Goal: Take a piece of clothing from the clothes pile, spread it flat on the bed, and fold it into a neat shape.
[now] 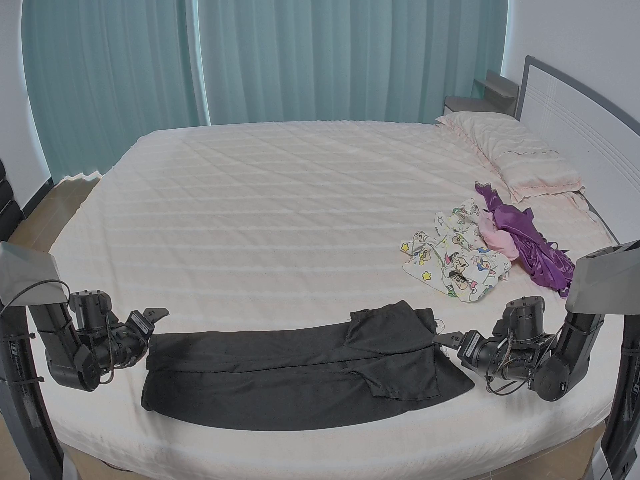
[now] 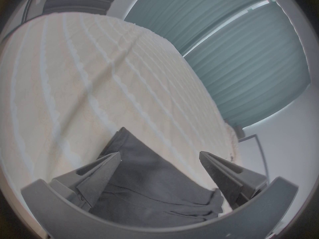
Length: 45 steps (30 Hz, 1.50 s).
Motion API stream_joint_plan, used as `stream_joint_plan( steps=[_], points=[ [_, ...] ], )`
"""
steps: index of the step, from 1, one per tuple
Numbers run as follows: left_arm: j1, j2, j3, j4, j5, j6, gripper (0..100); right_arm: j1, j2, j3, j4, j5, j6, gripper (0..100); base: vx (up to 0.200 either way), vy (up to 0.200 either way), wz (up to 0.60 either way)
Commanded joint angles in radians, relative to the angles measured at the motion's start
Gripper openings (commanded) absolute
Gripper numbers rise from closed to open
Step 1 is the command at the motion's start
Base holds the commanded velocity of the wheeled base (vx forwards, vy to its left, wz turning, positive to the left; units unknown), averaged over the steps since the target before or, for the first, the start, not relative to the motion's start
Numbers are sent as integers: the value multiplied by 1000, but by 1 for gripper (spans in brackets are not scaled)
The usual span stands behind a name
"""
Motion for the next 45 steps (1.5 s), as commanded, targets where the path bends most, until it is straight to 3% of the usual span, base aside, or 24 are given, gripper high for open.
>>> stream_joint_plan(
  steps=[1,6,16,32,33,45],
  points=[
    [79,-120,-2,53,-182,-116,100,18,-65,-75,38,-7,-33,100,0,0,0],
    [74,-97,-6,45,-202,-122,100,49,-45,-244,230,-7,-120,100,0,0,0],
    [42,-24,1,-25,-174,-110,100,84,138,-577,453,-9,-275,100,0,0,0],
    [39,-16,-2,-28,-171,-110,100,69,208,-623,474,-23,-361,100,0,0,0],
    [38,-13,-3,-28,-171,-110,100,69,208,-622,474,-23,-364,0,0,0,0],
    [35,-7,-9,-30,-157,-108,100,29,141,-506,477,-52,-367,0,0,0,0]
  ],
)
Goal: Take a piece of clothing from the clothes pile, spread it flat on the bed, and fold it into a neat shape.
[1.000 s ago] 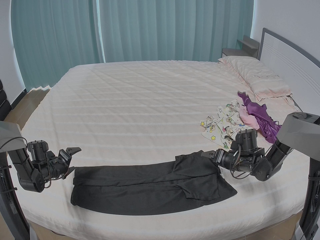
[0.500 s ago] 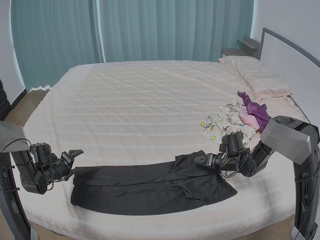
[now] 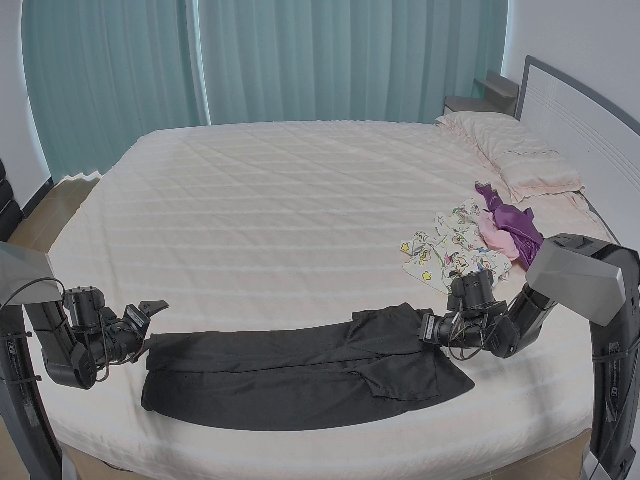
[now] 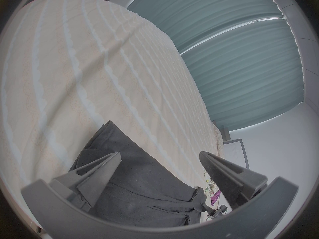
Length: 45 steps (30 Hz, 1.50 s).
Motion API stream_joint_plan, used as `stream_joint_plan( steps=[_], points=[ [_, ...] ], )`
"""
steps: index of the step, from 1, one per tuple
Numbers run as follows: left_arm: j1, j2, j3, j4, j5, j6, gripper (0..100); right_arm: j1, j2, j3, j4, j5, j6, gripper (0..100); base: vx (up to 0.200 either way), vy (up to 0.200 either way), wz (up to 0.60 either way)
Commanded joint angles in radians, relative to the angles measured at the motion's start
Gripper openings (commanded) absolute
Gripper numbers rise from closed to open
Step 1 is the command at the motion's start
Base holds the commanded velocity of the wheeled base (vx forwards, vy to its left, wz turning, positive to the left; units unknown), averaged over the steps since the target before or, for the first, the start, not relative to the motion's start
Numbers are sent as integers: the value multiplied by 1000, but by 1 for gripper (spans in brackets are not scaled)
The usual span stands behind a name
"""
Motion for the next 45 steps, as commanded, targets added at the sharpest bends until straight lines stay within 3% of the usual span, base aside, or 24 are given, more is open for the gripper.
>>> stream_joint_plan(
  steps=[1,13,14,21,26,30,33,45],
  points=[
    [0,5,-2,-1,0,0,100,-13,-42,62,0,0,-2,0,0,0,0],
    [0,7,-2,-1,0,0,100,-7,-45,117,-7,-4,-19,0,0,0,0],
    [-1,7,-4,-1,0,0,100,-7,-47,117,-8,-6,-21,100,0,0,0],
    [0,7,-4,-1,0,0,100,-1,-117,83,-7,-6,-16,100,0,0,0],
    [0,7,-5,-1,0,0,100,70,-133,21,9,-9,-8,100,0,0,0],
    [0,7,-4,-1,6,0,100,183,-58,-38,7,-44,-1,100,0,0,0],
    [-1,7,-7,-1,12,0,100,245,-8,-104,6,-75,84,100,0,0,0],
    [-1,8,-10,-1,14,-2,100,246,44,-160,-5,-78,157,100,0,0,0]
  ],
)
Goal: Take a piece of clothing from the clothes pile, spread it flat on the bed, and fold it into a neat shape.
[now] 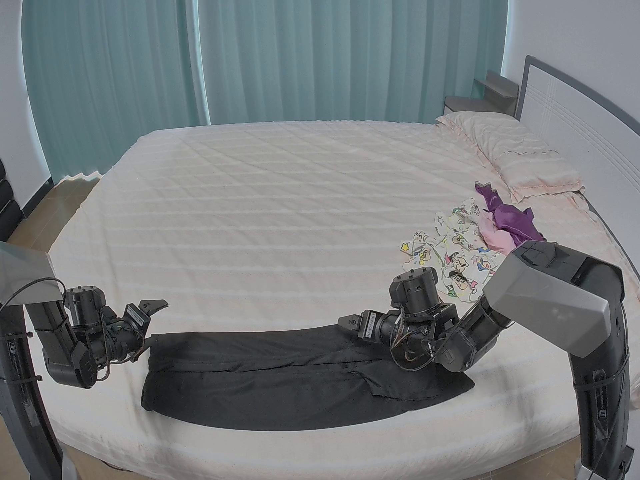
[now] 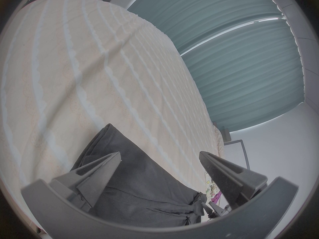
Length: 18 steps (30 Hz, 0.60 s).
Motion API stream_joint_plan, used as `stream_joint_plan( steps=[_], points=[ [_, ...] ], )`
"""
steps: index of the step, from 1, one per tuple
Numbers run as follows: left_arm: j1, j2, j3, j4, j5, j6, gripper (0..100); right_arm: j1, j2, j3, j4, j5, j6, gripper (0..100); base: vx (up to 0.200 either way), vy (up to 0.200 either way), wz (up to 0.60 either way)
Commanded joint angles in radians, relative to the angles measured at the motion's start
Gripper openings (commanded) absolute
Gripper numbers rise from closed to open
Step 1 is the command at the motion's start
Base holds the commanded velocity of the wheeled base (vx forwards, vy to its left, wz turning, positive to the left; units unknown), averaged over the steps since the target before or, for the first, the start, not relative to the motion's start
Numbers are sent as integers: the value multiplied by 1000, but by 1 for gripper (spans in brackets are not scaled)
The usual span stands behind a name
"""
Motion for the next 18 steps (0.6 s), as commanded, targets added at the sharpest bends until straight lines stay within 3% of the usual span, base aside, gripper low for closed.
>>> stream_joint_plan(
  steps=[1,8,18],
  points=[
    [-3,0,0,0,-1,0,100,3,23,-8,-1,0,1,100,0,0,0],
    [-3,0,0,0,1,0,100,-14,15,-10,-3,-4,4,100,-171,0,0],
    [-4,0,-8,1,6,-2,100,-29,9,-16,-4,-17,4,100,0,0,0]
  ],
)
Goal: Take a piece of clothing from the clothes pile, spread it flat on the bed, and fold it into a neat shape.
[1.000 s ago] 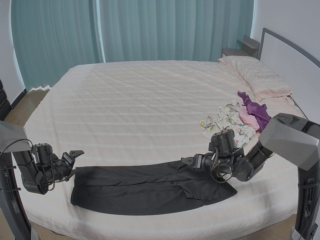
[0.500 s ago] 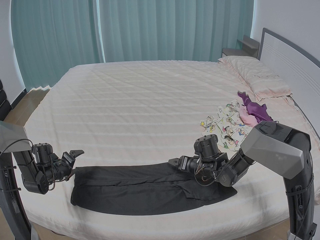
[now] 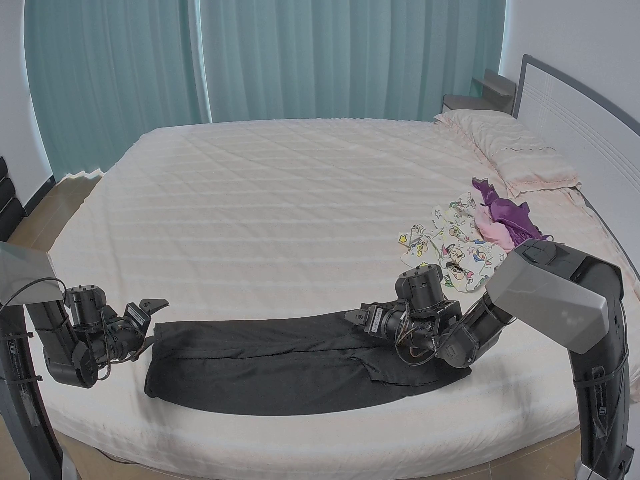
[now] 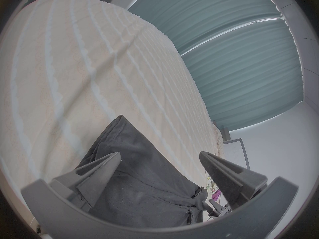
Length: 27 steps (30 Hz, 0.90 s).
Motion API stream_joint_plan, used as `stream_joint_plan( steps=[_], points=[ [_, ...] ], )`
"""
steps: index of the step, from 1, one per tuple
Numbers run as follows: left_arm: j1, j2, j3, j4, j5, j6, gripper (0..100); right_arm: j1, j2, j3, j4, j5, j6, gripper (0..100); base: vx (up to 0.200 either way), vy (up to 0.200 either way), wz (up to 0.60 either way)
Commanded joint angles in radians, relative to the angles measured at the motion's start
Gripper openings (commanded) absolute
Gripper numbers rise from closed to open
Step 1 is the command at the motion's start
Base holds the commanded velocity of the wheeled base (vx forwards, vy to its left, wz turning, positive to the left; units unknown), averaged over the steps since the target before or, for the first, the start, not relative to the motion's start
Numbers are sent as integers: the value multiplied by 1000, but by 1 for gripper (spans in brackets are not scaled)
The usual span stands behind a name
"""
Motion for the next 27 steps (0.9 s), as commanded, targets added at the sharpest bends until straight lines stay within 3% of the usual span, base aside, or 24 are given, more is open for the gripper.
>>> stream_joint_plan(
  steps=[1,20,27],
  points=[
    [-1,0,-3,1,2,-1,100,0,-4,-1,-2,1,0,100,0,0,0],
    [-1,8,-9,1,19,-2,100,-5,-7,-9,-16,-1,0,100,0,200,0],
    [-2,8,-13,1,24,-4,100,-12,-19,-15,-14,-2,0,100,0,0,0]
  ],
)
